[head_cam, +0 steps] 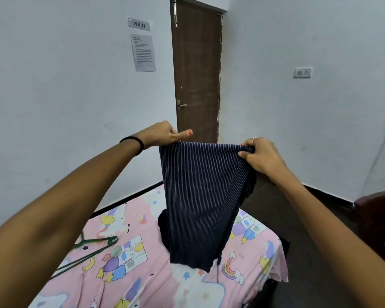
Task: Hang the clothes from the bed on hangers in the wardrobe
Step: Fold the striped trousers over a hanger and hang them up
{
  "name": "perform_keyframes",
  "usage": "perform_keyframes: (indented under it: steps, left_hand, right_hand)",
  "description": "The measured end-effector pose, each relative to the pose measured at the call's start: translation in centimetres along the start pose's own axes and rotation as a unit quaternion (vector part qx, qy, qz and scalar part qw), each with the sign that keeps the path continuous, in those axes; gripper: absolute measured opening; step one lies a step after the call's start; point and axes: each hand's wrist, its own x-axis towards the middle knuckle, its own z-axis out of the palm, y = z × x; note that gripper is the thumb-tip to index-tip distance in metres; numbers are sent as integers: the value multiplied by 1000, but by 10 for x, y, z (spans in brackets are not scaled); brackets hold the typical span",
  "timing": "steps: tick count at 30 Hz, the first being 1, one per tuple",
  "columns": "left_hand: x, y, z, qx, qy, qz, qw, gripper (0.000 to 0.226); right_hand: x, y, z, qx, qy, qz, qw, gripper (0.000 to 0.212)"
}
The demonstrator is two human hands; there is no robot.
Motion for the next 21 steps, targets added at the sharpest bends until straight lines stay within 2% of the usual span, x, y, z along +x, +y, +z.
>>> perform_keyframes:
  steps: [2, 4, 8, 10, 12, 13, 16, 17, 18, 20, 21]
  left_hand:
    - [-3, -4, 2, 40, -53, 31, 997, 45]
    - [-3, -6, 7, 103, -71, 67, 990, 33]
    - [-2, -8, 18, 153, -26, 90, 984, 38]
    - [-1, -16, 19, 151, -14, 89, 984, 38]
    - [-1, -26, 18, 174, -10, 89, 981, 36]
    - [-3, -34, 16, 213, -2, 87, 973, 35]
    - [-11, -50, 13, 393, 61, 113, 911, 39]
    - [-14, -52, 13, 384, 83, 120, 911, 38]
    - [-17, -55, 14, 342, 95, 119, 927, 36]
    - [-24, -57, 13, 149, 98, 113, 977, 30]
    - [-28, -58, 12, 38, 89, 106, 990, 28]
  right_hand:
    - [2, 5, 1, -20, 14, -11, 1000, 10]
    - [4, 10, 2, -36, 31, -21, 999, 7]
    - [9, 10, 4, -104, 69, -40, 991, 18]
    - [12, 5, 2, -116, 56, -79, 989, 14]
    - [12, -4, -6, -77, -27, -116, 990, 5]
    - [10, -13, -9, -50, -92, -134, 985, 8]
    - [-1, -41, -7, 19, -239, -189, 952, 14]
    - [-6, -50, -1, 59, -267, -196, 942, 10]
    - [-12, -59, 6, 111, -296, -188, 930, 5]
    - [-25, -74, 17, 233, -338, -160, 898, 3]
    - [-30, -79, 22, 288, -350, -155, 878, 6]
